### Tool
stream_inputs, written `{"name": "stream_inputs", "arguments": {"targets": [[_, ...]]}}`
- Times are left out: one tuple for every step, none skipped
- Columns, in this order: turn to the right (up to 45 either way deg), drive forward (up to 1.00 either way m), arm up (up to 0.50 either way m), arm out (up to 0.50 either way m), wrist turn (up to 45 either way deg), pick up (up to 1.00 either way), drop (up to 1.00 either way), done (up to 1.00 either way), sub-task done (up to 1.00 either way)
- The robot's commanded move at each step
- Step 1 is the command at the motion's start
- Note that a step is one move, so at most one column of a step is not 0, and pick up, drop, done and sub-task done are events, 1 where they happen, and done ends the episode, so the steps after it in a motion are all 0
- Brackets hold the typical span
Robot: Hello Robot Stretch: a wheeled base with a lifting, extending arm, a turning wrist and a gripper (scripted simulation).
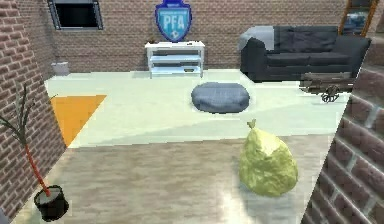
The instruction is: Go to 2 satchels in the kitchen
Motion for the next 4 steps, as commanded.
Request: {"name": "stream_inputs", "arguments": {"targets": [[0.0, 1.00, 0.00, 0.00, 0.0, 0.00, 0.00, 0.00, 0.00], [0.0, 0.55, 0.00, 0.00, 0.0, 0.00, 0.00, 0.00, 0.00], [21.0, 0.00, 0.00, 0.00, 0.0, 0.00, 0.00, 0.00, 0.00], [0.0, 0.60, 0.00, 0.00, 0.0, 0.00, 0.00, 0.00, 0.00]]}}
